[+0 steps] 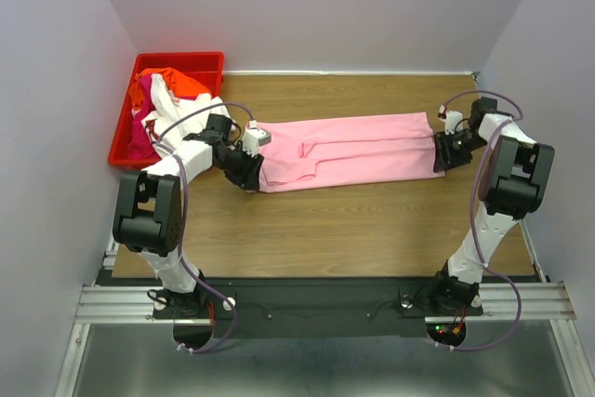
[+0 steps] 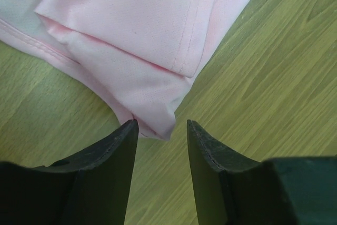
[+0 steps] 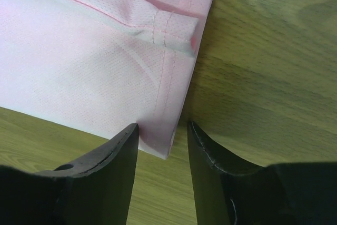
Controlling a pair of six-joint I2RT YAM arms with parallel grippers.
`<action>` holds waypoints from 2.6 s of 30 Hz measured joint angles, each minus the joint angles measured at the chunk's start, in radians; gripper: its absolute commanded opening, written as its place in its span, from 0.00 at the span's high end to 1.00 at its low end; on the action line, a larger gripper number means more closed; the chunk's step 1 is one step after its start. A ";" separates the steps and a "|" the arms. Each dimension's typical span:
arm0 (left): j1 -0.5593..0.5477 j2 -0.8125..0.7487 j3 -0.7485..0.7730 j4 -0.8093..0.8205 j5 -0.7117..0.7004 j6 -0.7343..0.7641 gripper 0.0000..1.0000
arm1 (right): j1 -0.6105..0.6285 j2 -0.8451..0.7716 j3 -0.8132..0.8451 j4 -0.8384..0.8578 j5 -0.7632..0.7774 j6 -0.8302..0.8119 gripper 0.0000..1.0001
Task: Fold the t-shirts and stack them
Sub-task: Fold the tshirt
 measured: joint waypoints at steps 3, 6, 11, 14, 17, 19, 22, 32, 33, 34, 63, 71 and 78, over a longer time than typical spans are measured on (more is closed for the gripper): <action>0.000 0.009 0.000 -0.001 0.016 -0.008 0.57 | -0.003 0.000 0.000 -0.004 -0.006 0.008 0.53; 0.000 0.009 0.000 0.002 0.028 -0.013 0.63 | -0.005 0.000 0.001 -0.013 -0.013 0.012 0.49; 0.000 0.010 0.000 0.003 0.037 -0.022 0.70 | -0.011 0.001 0.020 -0.029 -0.020 0.027 0.47; 0.000 0.012 0.000 0.004 0.039 -0.025 0.75 | -0.018 0.001 0.044 -0.030 -0.026 0.032 0.51; 0.000 0.026 0.001 0.007 0.040 -0.029 0.80 | -0.021 0.001 0.060 -0.030 -0.029 0.035 0.66; 0.000 0.036 0.003 0.008 0.041 -0.030 0.80 | -0.023 0.002 0.064 -0.031 -0.032 0.038 0.68; 0.000 0.045 0.003 0.009 0.042 -0.032 0.80 | -0.023 0.011 0.067 -0.041 -0.036 0.042 0.66; 0.000 0.049 0.003 0.013 0.048 -0.037 0.76 | -0.024 0.042 0.067 -0.055 -0.035 0.046 0.69; 0.000 0.049 0.003 0.014 0.048 -0.038 0.79 | -0.024 0.045 0.067 -0.056 -0.035 0.046 0.74; 0.000 0.050 0.003 0.015 0.048 -0.038 0.83 | -0.024 0.048 0.067 -0.057 -0.035 0.049 0.80; 0.003 -0.003 -0.097 -0.056 -0.071 0.152 0.60 | -0.077 -0.056 -0.111 -0.097 0.010 -0.088 0.57; 0.002 -0.122 -0.068 -0.163 -0.059 0.182 0.56 | -0.079 -0.110 -0.107 -0.157 0.025 -0.122 0.50; -0.040 -0.166 -0.027 -0.151 -0.013 0.142 0.55 | -0.069 -0.174 0.013 -0.201 -0.066 -0.103 0.60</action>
